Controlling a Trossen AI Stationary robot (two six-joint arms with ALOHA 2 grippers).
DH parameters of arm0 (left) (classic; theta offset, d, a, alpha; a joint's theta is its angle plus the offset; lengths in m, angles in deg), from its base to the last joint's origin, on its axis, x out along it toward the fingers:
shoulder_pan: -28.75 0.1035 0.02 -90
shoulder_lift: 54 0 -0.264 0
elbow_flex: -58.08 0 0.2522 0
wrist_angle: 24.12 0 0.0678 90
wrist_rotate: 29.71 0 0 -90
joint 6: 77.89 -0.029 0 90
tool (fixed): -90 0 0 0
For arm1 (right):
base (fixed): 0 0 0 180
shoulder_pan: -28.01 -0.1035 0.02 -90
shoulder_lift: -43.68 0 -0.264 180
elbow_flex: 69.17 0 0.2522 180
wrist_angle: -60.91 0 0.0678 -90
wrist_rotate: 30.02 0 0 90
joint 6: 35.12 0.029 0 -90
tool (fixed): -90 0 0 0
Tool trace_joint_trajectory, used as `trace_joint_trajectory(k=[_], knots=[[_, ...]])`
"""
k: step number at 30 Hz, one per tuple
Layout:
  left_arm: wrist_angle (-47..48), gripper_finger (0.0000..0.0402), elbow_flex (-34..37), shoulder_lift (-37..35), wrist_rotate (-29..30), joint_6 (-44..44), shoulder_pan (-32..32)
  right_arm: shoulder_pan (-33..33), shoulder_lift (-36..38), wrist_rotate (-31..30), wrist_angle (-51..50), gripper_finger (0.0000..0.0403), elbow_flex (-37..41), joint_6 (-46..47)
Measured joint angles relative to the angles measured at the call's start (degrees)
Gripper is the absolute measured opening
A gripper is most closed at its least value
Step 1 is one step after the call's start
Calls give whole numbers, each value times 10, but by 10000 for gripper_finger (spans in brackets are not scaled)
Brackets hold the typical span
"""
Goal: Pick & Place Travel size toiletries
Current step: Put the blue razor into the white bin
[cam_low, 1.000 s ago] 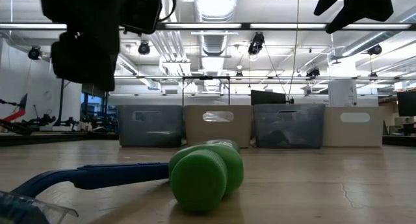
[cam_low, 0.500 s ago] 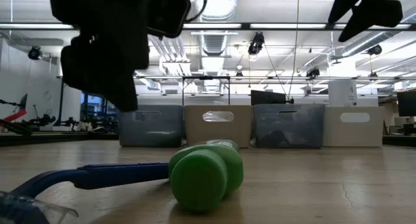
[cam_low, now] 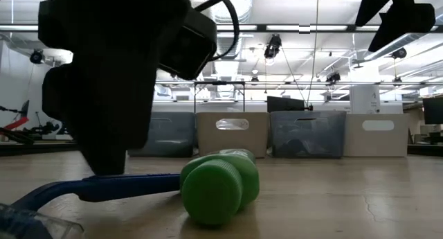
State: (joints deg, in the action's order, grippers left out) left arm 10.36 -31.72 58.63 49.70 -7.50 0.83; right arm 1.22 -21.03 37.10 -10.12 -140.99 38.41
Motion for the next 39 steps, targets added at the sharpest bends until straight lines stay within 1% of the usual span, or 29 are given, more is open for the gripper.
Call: trace_joint_trajectory(k=[3, 8, 11, 13, 18, 23, 25, 28, 32, 39], knots=[[56, 202, -34, 21, 0, -9, -2, 0, 0, 0, 10, 323, 0, 0], [167, 202, -93, 56, 2, -53, -3, 0, 0, 0, 15, 341, 0, 4], [197, 202, -122, 72, 5, -79, -3, 0, 0, 0, 17, 351, 0, 11], [211, 202, -128, 73, 11, -89, -3, 0, 0, 0, 19, 355, 0, 11], [268, 202, -126, 53, 76, -91, 0, 0, 0, -1, 19, 358, 0, 10], [325, 202, -124, 21, 163, -83, 7, 0, 0, -13, 20, 348, 0, 8], [351, 202, -123, 9, 187, -69, 8, 0, 0, -14, 20, 343, 0, 8], [358, 202, -117, 2, 186, -59, 9, 0, 0, -16, 20, 337, 0, 6], [347, 202, -117, 0, 185, -71, 10, 0, 0, -25, 18, 331, 2, 4], [299, 202, -117, 6, 178, -103, 11, 0, 0, -28, 18, 328, 5, -4]])
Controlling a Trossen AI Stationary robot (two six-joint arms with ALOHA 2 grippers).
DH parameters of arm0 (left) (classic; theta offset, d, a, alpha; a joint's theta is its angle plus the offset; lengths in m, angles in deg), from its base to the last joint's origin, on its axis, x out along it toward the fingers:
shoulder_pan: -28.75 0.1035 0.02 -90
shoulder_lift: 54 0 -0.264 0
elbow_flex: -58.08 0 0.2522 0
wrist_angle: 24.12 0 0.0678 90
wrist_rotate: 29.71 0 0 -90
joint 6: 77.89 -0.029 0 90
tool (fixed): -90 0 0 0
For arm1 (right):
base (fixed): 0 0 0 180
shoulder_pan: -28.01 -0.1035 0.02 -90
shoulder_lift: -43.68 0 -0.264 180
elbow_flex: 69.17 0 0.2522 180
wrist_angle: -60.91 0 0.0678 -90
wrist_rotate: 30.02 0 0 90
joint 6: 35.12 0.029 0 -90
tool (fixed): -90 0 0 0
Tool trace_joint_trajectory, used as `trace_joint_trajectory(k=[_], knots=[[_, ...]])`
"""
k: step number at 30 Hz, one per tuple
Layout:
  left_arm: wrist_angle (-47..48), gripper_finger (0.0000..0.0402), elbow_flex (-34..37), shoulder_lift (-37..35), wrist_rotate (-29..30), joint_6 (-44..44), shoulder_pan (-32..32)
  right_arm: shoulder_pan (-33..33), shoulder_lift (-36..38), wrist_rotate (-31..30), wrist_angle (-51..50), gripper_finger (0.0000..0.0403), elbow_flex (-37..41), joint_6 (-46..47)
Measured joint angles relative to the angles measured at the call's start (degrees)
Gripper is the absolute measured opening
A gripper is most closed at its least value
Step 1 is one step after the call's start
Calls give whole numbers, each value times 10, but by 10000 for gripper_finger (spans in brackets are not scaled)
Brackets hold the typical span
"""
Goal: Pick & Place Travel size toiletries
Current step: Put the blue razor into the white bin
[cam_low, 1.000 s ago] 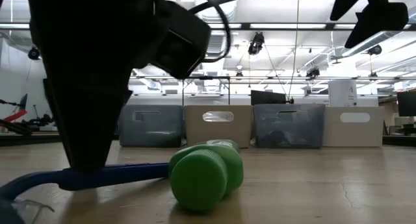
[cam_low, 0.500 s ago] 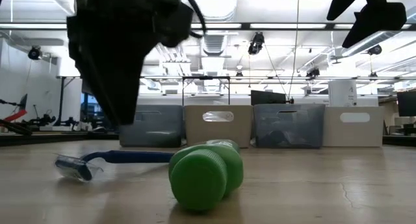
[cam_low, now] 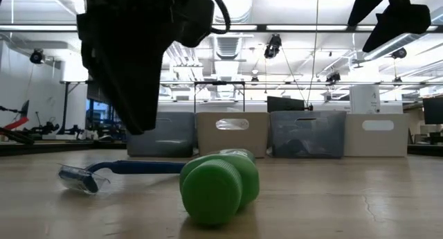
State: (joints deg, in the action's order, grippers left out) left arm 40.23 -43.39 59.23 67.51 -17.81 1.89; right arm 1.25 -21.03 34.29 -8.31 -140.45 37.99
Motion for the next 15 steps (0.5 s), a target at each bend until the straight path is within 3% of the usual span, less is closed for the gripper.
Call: trace_joint_trajectory(k=[15], knots=[[-111, 202, 81, 6, -52, 43, 3, 0, 0, 0, -1, 363, 3, -13]])
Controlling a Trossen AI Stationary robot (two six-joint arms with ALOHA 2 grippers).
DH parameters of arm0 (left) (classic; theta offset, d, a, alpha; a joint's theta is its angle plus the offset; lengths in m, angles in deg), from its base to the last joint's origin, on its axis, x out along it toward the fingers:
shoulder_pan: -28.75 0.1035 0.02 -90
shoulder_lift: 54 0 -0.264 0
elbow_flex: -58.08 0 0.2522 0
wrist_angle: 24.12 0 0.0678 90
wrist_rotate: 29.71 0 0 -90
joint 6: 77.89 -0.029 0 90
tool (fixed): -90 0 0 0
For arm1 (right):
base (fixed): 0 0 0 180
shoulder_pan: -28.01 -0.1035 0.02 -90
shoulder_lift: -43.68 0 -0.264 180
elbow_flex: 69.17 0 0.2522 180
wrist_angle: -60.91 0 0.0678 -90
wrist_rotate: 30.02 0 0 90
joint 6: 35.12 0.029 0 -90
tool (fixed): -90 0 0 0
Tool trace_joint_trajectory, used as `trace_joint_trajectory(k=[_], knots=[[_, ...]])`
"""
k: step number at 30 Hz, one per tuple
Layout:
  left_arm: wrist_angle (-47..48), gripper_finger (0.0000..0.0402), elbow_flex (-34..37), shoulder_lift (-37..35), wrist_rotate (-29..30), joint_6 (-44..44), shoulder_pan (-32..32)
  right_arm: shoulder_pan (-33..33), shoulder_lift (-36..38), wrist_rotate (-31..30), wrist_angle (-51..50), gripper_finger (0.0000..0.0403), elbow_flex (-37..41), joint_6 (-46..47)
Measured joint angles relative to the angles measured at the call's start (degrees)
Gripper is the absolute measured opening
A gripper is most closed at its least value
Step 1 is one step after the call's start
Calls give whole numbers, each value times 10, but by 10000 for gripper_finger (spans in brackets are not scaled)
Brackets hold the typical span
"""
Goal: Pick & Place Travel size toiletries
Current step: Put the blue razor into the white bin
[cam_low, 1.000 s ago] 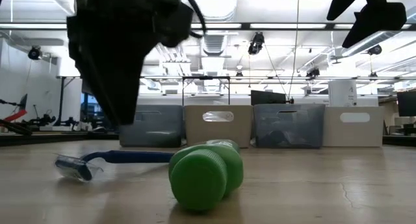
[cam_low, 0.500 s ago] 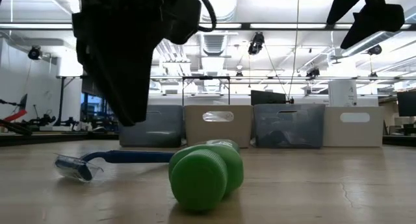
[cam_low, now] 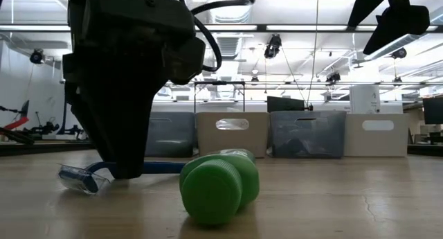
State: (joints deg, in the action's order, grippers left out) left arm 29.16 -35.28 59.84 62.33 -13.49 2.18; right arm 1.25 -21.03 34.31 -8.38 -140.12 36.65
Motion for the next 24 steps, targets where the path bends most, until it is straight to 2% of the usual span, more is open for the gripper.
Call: trace_joint_trajectory(k=[9, 16, 24], knots=[[0, 188, 2, 0, -2, -62, 0, 0, 0, 0, 2, 364, 0, -4], [6, 118, 2, 1, -8, -106, 1, 0, 0, 0, 2, 364, 0, -15], [14, 51, 3, 1, 17, -126, 4, 0, 0, 0, 2, 364, 0, -13]])
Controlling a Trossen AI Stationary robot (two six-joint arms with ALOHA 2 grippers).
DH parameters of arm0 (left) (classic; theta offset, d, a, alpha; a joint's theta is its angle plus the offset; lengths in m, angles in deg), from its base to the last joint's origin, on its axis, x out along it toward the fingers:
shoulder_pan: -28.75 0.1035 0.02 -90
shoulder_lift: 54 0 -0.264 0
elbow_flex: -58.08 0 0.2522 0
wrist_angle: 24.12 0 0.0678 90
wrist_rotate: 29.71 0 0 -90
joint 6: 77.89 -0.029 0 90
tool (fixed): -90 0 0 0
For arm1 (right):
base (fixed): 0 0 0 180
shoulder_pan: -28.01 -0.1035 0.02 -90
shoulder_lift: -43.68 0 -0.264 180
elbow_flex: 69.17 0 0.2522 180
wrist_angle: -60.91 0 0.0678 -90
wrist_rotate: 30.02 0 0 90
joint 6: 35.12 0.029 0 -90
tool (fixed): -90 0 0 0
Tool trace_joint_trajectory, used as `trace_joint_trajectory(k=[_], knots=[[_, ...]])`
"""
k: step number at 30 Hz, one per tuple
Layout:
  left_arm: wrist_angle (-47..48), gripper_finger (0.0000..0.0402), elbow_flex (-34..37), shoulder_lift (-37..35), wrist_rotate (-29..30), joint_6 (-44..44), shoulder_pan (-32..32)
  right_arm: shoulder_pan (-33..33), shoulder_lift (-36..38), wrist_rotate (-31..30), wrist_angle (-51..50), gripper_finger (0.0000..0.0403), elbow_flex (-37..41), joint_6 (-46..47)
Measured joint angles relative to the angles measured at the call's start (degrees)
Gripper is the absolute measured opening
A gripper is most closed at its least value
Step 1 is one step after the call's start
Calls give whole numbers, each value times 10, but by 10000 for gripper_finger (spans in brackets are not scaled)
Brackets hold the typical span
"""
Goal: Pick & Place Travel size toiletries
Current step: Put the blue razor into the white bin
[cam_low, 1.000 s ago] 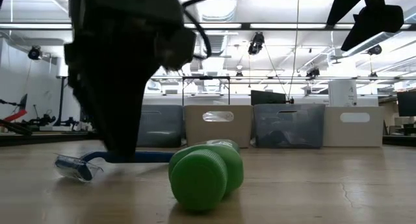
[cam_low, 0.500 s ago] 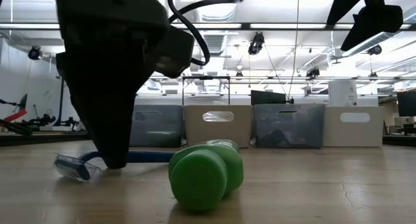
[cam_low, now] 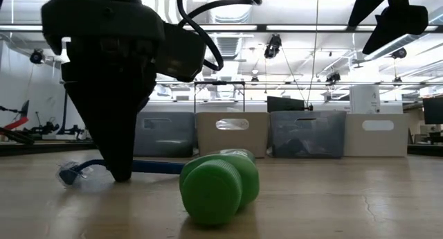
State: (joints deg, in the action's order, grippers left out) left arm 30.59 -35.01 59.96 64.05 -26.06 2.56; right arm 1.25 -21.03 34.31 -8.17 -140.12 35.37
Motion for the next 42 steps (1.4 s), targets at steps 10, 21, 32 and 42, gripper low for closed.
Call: trace_joint_trajectory(k=[10, 21, 32, 42], knots=[[-4, 34, -2, -54, 16, -28, 29, 0, 0, 0, 3, 364, 0, -6], [-175, 34, -1, -187, 51, -198, 107, 1, 1, 3, 125, 364, 0, -120], [-209, 37, -2, -214, -13, -292, 181, 36, 10, 2, 226, 364, 0, -305], [-227, 38, -1, -211, -36, -380, 217, 75, 9, 1, 267, 364, 0, -494]])
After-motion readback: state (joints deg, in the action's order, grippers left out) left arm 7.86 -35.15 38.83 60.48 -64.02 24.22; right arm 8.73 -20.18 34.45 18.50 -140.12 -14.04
